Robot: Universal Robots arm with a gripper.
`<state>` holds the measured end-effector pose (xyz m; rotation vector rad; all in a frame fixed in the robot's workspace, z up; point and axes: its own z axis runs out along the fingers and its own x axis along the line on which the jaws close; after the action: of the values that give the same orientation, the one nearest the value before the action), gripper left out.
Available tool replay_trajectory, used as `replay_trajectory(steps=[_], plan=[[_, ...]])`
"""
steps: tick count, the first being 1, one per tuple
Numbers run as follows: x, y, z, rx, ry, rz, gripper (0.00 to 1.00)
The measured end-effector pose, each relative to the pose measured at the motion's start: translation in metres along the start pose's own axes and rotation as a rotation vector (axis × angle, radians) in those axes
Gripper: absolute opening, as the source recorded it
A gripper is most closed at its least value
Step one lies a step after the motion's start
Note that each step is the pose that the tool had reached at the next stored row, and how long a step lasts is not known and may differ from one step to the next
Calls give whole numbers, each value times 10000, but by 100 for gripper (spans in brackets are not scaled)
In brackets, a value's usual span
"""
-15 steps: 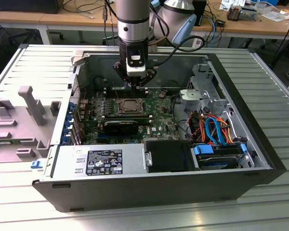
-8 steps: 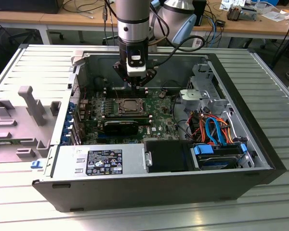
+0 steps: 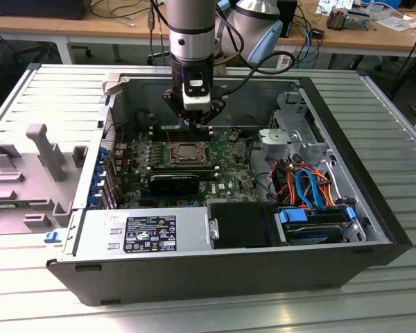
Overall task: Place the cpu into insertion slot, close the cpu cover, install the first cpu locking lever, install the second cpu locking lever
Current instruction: 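Install the first cpu locking lever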
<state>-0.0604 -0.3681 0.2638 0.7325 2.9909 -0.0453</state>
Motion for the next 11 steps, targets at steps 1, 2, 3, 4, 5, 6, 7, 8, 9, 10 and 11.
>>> replay_trajectory(steps=[1, 2, 3, 4, 5, 6, 7, 8, 9, 10, 11], plan=[[0, 0, 0, -2, 0, -10, 11], [0, 0, 0, -4, 1, -22, 11], [0, 0, 0, -6, 2, -32, 11], [0, 0, 0, -10, 2, -47, 11], [0, 0, 0, -14, 3, -65, 11], [0, 0, 0, -16, 4, -76, 11], [0, 0, 0, -19, 5, -88, 11], [0, 0, 0, -22, 6, -99, 11], [0, 0, 0, -26, 8, -113, 11], [0, 0, 0, -30, 9, -132, 11], [0, 0, 0, -33, 10, -146, 11]])
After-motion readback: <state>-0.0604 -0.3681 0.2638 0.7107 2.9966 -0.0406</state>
